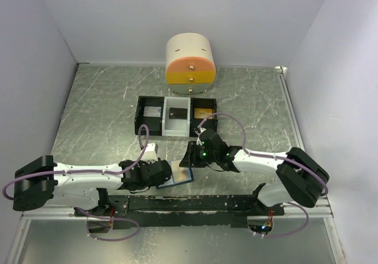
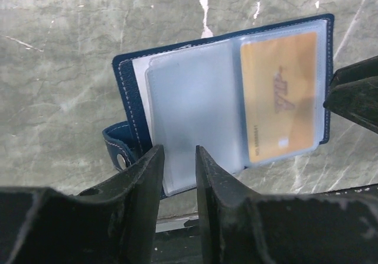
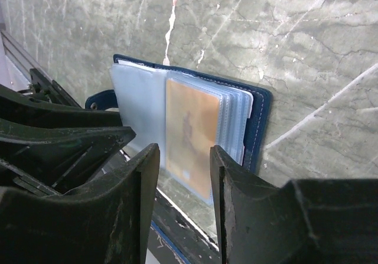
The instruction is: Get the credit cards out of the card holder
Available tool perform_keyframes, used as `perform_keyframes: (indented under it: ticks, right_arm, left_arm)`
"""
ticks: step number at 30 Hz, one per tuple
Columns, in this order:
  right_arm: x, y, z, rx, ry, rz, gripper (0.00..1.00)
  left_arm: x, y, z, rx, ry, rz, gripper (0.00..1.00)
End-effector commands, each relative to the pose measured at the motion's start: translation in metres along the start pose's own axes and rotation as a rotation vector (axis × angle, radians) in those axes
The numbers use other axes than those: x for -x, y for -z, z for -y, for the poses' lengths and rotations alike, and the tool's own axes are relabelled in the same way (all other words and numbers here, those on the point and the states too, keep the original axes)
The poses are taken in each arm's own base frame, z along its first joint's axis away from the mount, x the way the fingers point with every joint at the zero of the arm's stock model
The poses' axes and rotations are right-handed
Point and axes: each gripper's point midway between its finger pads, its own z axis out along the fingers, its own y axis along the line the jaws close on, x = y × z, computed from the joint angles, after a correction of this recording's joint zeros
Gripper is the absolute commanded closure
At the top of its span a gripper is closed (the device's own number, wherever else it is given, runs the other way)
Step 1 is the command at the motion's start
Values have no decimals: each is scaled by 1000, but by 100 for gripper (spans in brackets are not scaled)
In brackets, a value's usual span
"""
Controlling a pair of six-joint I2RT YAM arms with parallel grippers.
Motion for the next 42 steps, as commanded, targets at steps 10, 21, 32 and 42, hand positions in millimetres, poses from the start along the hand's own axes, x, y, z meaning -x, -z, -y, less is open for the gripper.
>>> perform_keyframes:
  ticks: [10,21,32,42]
  right_arm:
    - [-4,-7,-4,26,16,-42,59]
    - [-8,-6,-5,37,16,-51,60]
    - [-9,-10,-9,39,26,-67,60]
    - [-11,-12,-11,41,26,-64,60]
  left_arm:
    - [1,2,-21,97,-12,20,53]
    - [-6,-4,-21,113,-27,-2,63]
    - [-7,-4,-17,92,-27,-5,65]
    - [-6,-4,-14,68,-19,-2,66]
